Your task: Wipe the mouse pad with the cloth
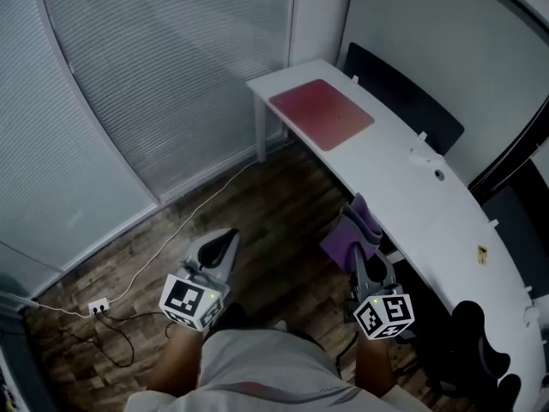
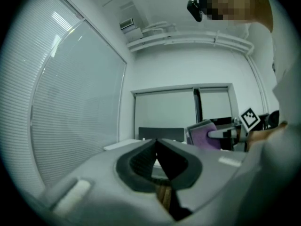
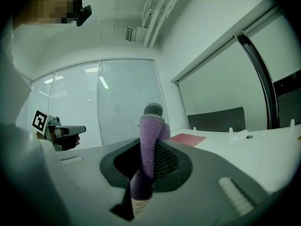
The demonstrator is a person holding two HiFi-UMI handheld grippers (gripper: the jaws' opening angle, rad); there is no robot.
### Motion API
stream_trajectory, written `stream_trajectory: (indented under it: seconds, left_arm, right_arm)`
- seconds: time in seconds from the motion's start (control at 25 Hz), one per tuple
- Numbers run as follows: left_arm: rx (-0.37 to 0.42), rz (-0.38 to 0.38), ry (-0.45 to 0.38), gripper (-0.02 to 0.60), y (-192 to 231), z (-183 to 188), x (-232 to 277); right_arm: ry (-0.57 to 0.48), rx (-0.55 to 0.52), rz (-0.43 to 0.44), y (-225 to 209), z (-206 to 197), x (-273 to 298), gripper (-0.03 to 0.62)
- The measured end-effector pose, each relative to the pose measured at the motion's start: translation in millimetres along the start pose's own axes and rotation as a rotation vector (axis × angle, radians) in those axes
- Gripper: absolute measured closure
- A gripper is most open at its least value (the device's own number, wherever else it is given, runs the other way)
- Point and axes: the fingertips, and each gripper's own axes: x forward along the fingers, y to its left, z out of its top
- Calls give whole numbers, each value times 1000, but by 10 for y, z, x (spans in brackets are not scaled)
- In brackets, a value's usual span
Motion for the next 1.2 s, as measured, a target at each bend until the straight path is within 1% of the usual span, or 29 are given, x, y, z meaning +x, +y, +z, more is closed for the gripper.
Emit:
stream_trajectory:
  seconds: [0.28,0.48,0.6,0.8,0.92,1.04,1.2]
  left_arm:
    - [-11,9,11,580,128,-82,225]
    - [-22,-10,8,580,477,-114,480]
    - [-34,-28,10,580,776,-176,707]
    - [-54,-56,7,580,1358,-231,1103]
    - [-52,-78,4,580,1781,-236,1313]
    - [-67,-90,-2,580,2167,-231,1473]
    - [-55,-128,-4,580,2653,-251,1632]
  right_arm:
    - [17,6,9,-139,-74,236,545]
    - [30,-1,-16,-179,-63,630,545]
    - [38,-16,-38,-198,-55,978,545]
    - [82,-39,-68,-167,-100,1644,545]
    - [89,-55,-100,-112,-52,2073,545]
    - [108,-81,-126,-58,3,2445,545]
    - [99,-62,-169,65,-25,2896,545]
